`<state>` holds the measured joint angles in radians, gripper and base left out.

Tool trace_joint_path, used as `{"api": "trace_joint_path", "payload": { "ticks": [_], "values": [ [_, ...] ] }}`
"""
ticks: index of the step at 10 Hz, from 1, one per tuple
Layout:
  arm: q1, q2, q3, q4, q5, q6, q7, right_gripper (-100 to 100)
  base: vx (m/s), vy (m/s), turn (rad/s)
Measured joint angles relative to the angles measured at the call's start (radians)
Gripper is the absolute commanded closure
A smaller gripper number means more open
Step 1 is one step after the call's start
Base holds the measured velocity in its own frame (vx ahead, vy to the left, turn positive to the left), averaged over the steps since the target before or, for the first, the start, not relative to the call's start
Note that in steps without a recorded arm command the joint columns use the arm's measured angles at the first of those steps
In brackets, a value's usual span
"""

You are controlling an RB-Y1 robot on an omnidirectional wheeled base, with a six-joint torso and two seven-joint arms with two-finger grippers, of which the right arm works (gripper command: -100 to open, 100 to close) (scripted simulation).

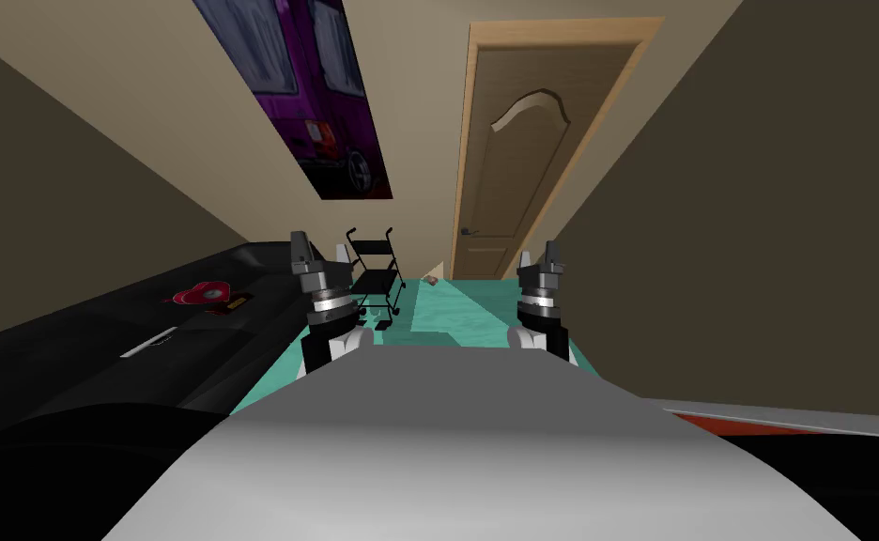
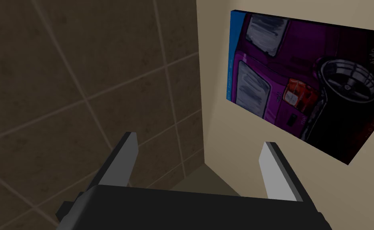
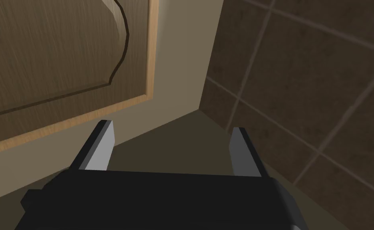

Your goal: Pull the door open

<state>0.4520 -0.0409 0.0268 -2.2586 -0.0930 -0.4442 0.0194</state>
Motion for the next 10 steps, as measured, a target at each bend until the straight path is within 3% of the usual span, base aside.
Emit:
{"api": "trace_joint_path", "payload": {
  "ticks": [10],
  "values": [
    [-0.021, -0.055, -0.021, 0.174, -0.034, -0.036, -0.014, -100, 0.13, 0.003, 0.057]
  ]
}}
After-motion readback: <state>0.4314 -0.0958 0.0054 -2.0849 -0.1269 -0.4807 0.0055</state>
